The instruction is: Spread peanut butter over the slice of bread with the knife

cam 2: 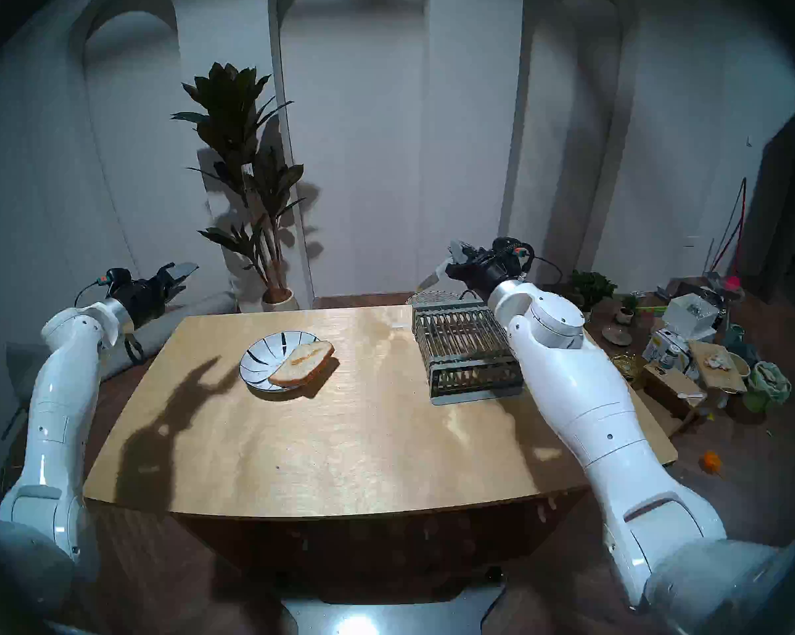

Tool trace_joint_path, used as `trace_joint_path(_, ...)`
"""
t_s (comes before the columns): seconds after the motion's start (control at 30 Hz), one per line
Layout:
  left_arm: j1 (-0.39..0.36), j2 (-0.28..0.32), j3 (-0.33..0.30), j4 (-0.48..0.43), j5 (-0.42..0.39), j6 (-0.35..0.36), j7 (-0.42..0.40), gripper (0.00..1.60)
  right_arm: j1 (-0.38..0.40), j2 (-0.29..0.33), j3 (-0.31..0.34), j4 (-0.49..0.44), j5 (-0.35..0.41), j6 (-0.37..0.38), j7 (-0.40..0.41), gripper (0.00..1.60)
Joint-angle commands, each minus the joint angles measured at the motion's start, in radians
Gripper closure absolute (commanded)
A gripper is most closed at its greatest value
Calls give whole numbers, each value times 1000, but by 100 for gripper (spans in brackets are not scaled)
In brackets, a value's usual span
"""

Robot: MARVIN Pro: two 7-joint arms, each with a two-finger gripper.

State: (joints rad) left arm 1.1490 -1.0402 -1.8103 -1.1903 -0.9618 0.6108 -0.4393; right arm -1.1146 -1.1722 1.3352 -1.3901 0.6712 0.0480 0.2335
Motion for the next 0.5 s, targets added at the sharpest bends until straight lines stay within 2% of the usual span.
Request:
trace_joint_path(0.0, 46, -21, -28, -72, -13, -55, -35, 0, -46, 60, 43, -63, -29, -71, 2, 160)
trace_joint_path(0.47, 173, -98, -60, -200, -25, -167, -87, 0, -199, 115, 97, -102, -74, -167, 1, 160)
